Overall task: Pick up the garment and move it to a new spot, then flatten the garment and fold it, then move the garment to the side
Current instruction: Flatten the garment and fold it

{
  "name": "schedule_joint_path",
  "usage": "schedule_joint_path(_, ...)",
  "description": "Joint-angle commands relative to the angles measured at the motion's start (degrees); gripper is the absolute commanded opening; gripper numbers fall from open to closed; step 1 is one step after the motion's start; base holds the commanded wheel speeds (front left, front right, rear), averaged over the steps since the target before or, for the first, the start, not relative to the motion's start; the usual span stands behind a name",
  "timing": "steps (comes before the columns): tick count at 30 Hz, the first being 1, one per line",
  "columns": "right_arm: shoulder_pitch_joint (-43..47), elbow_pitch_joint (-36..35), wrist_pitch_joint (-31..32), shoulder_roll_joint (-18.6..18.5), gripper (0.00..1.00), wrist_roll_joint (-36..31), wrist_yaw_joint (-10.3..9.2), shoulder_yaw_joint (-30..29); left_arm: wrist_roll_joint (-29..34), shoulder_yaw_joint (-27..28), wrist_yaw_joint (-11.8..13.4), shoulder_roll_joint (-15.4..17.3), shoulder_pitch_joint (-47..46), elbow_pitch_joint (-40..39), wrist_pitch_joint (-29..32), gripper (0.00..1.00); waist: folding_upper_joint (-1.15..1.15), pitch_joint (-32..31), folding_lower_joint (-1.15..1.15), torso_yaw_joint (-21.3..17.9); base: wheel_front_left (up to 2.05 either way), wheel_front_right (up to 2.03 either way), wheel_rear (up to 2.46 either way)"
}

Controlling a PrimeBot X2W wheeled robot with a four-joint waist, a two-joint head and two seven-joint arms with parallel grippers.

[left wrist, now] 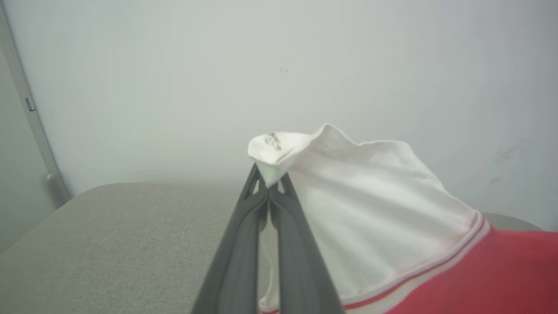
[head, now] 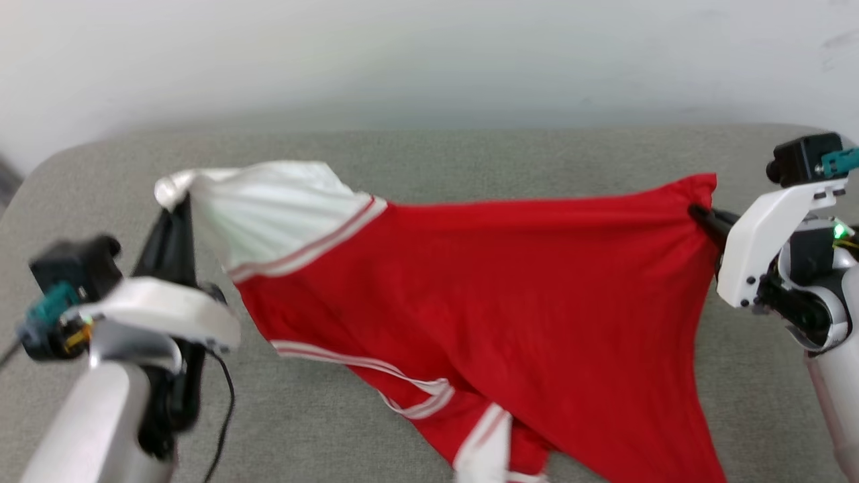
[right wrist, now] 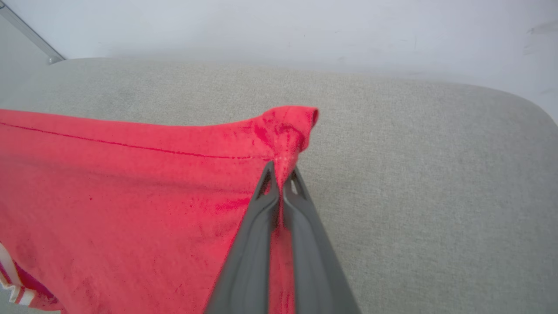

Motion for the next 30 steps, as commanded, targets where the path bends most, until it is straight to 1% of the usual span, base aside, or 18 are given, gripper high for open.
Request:
schedule_joint_path(1,-1.5,-0.4,-1.2,0.4,0.0,-0.5,-0.04,-0.4,-0.7,0.7,-0.9,0.4,-3.6,1.9,0.4,0.0,0.0,-1.6,0.0,-1.2,0.0,0.0,0.0)
schedule_joint_path(6,-6.5,0.1,-4.7,0.9,0.0,-1.5,-0.05,-2.3,-1.5,0.8,-3.2,0.1,-14.9,9.4,1.6,0.0,0.0,-1.2,0.0,-1.9,0.0,0.0,0.0)
schedule_joint_path(11,-14.6,1.7,-9.4,1.3,0.0,-2.1,-0.05,-4.4,-0.6,0.6,-4.7,-0.4,-28.0,16.6,1.5,0.0,0.0,2.3,0.0,-2.5,0.0,0.0,0.0)
schedule_joint_path(12,-14.6,1.7,-9.4,1.3,0.0,-2.1,-0.05,-4.4,-0.6,0.6,-4.7,-0.4,-28.0,16.6,1.5,0.0,0.0,2.3,0.0,-2.5,0.0,0.0,0.0)
schedule_joint_path(16,-22.9,3.0,-12.7,0.9,0.0,-2.5,-0.05,-5.7,0.7,0.4,-5.8,-0.3,-38.9,20.7,0.4,0.0,0.0,6.8,0.0,-2.8,0.0,0.0,0.0)
schedule_joint_path(23,-39.0,4.0,-19.0,0.9,0.0,-2.5,-0.05,-7.2,4.3,-0.3,-7.4,1.3,-59.5,25.4,-0.3,0.0,0.0,17.1,0.0,-4.0,0.0,0.0,0.0)
schedule_joint_path(27,-47.6,4.9,-23.1,0.4,0.0,-2.5,-0.05,-6.4,6.6,-1.3,-7.9,2.3,-69.8,27.5,0.4,0.0,0.0,22.8,0.0,-4.6,0.0,0.0,0.0)
schedule_joint_path(30,-52.6,6.9,-25.1,-0.2,0.0,-2.4,-0.05,-4.9,7.9,-2.5,-8.4,1.9,-75.1,28.6,0.8,0.0,0.0,26.6,0.0,-4.4,0.0,0.0,0.0)
